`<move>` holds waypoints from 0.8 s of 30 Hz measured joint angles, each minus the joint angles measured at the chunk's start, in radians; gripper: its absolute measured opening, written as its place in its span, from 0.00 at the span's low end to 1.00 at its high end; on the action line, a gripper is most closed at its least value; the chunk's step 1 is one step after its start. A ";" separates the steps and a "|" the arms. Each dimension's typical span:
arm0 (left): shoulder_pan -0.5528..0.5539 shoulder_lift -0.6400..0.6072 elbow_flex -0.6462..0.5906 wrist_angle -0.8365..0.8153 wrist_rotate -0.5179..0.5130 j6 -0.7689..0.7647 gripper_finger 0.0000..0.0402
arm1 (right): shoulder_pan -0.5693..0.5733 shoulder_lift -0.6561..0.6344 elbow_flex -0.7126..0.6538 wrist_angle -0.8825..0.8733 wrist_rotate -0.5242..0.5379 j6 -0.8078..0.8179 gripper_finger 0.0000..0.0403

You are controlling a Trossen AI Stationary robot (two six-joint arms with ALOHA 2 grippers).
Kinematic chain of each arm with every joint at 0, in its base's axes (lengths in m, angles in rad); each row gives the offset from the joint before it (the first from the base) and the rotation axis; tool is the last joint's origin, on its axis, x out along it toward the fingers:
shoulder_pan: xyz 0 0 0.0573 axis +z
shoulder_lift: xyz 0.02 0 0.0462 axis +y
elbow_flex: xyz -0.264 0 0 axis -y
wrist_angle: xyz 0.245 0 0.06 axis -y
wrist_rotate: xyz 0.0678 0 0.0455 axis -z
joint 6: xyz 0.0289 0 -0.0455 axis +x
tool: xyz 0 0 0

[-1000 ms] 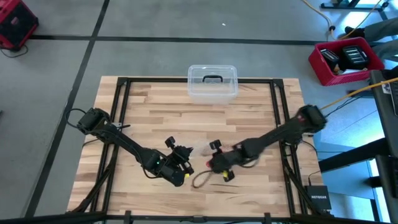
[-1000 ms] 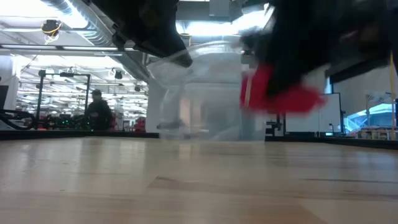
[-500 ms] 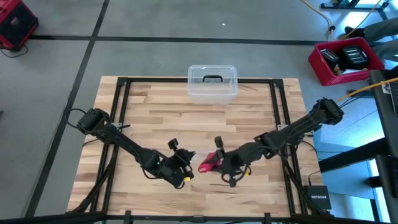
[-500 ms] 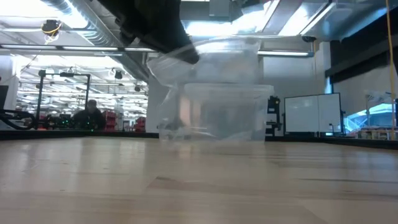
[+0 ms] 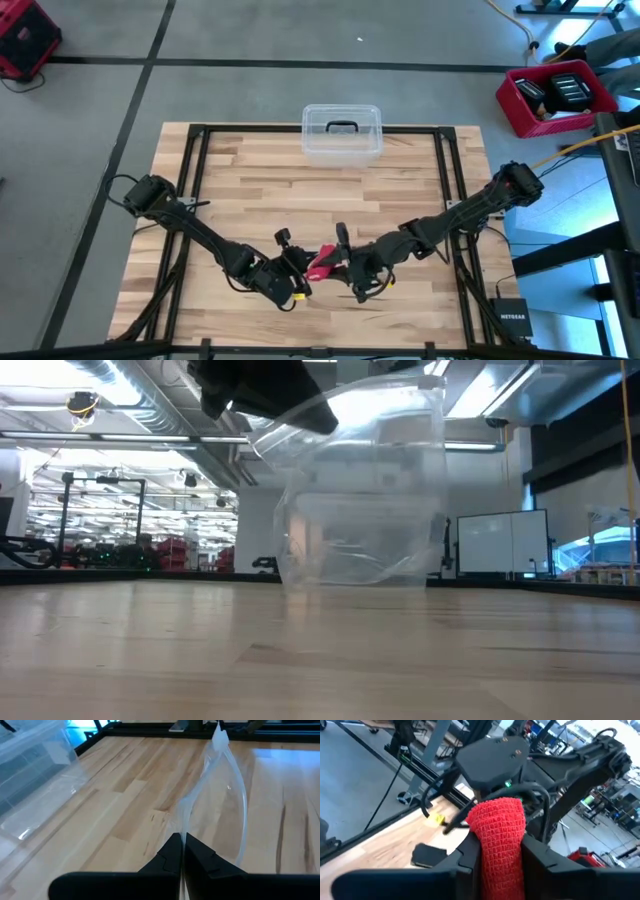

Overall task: Roll bandage
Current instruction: Put the red bandage into the transparent zip bag

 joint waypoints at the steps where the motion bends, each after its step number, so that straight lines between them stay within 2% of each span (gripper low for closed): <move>1: 0.001 0.000 0.000 0.001 0.010 0.000 0.00 | 0.000 0.000 0.000 0.006 -0.008 -0.001 0.23; 16: 0.001 -0.001 0.000 0.065 0.034 0.033 0.00 | 0.000 0.006 0.000 0.047 -0.061 -0.047 0.23; 21: 0.000 -0.001 0.000 0.095 0.034 0.051 0.00 | 0.000 0.028 0.001 0.076 -0.132 -0.050 0.23; 24: 0.000 -0.001 0.001 0.112 0.039 0.051 0.00 | 0.000 0.052 0.001 0.067 -0.130 -0.098 0.23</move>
